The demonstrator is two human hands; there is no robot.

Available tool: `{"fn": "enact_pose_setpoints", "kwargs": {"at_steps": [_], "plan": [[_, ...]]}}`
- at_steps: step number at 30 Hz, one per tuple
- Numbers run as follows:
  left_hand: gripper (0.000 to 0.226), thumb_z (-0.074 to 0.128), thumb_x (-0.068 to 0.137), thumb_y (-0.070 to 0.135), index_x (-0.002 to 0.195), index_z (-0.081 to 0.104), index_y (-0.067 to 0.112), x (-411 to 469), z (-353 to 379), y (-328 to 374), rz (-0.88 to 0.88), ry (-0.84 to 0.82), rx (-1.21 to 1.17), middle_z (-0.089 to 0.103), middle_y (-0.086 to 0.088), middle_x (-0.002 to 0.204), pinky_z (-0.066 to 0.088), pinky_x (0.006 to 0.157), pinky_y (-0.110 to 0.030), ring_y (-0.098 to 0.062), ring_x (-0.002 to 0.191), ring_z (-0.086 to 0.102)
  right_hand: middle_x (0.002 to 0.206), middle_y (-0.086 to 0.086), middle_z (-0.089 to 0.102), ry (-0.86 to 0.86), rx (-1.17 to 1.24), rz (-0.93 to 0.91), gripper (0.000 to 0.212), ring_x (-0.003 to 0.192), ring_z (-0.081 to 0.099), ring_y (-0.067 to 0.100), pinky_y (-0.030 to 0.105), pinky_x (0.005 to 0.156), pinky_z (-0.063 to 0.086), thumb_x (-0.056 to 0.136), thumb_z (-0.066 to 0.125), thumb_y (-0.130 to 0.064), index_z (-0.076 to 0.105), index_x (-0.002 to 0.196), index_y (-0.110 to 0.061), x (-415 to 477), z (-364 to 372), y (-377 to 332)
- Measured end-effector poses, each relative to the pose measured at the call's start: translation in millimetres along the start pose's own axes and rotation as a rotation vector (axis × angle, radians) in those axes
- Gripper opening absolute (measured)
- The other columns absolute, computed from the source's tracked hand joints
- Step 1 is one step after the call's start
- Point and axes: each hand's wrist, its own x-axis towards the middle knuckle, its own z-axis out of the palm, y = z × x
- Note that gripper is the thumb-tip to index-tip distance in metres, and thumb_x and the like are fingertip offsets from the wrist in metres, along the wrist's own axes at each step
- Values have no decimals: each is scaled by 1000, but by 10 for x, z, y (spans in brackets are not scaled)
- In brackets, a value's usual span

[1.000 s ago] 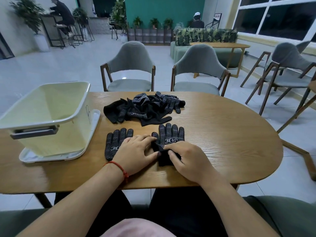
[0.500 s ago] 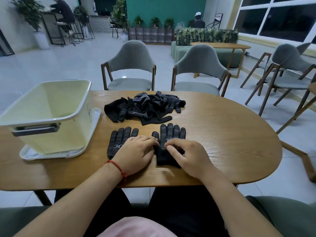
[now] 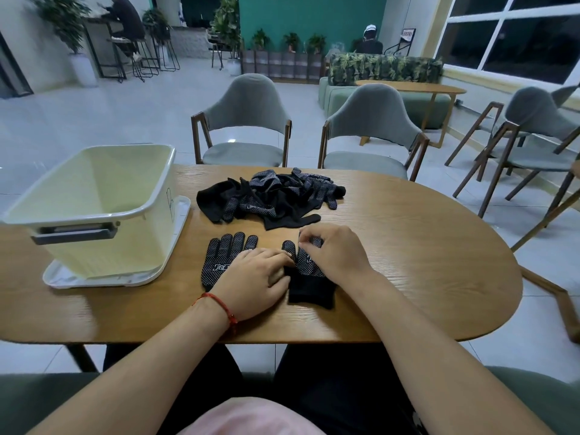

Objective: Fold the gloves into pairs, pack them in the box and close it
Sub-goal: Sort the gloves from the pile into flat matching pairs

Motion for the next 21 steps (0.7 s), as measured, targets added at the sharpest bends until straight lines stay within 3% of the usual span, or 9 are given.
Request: {"fn": "enact_pose_setpoints", "kwargs": {"at_steps": [4, 7, 10, 13, 16, 18, 21], "plan": [[30, 53, 98, 46, 125, 64, 40, 1, -8, 5, 5, 2, -3, 58, 25, 137, 31, 114, -34, -6, 132, 48, 95, -11, 78, -43, -69, 40, 7, 88, 69, 19, 37, 79, 57, 93, 72, -39, 76, 98, -37, -14, 109, -16], [29, 53, 98, 45, 124, 64, 39, 4, 2, 2, 10, 14, 0, 58, 25, 136, 32, 113, -34, -6, 131, 48, 94, -7, 76, -78, -142, 52, 18, 91, 68, 24, 40, 77, 55, 100, 60, -42, 75, 103, -33, -62, 171, -34], [30, 50, 96, 50, 120, 64, 39, 9, 15, -14, 13, 16, 2, 59, 24, 134, 34, 113, -35, -7, 129, 50, 104, -3, 75, -76, -191, 79, 29, 103, 66, 24, 40, 78, 55, 104, 48, -45, 70, 114, -29, -98, 222, -58], [30, 49, 94, 51, 115, 65, 38, 14, 28, -14, 19, 21, 5, 61, 23, 131, 36, 112, -37, -9, 126, 52, 127, -4, 69, -132, -196, 48, 34, 125, 58, 22, 41, 98, 51, 106, 49, -42, 67, 127, -22, -132, 252, -37], [27, 51, 95, 49, 114, 65, 38, 8, 35, -15, 23, 35, 4, 61, 22, 131, 34, 110, -35, -9, 127, 52, 158, 2, 51, -231, -256, 74, 52, 149, 42, 24, 41, 122, 34, 109, 44, -43, 53, 153, -16, -91, 270, 22], [26, 52, 96, 48, 115, 65, 38, 2, 28, -6, 26, 44, -2, 61, 22, 132, 34, 111, -35, -8, 127, 51, 173, 1, 31, -317, -323, 105, 65, 161, 22, 24, 45, 130, 20, 110, 34, -51, 35, 166, -19, -44, 285, 63], [26, 54, 97, 46, 119, 65, 39, 6, 1, 0, 25, 33, -9, 62, 22, 130, 37, 111, -36, -7, 125, 52, 180, -3, 7, -449, -344, 135, 72, 166, 1, 20, 49, 133, 5, 109, 24, -60, 14, 171, -25, 7, 270, 117]]}}
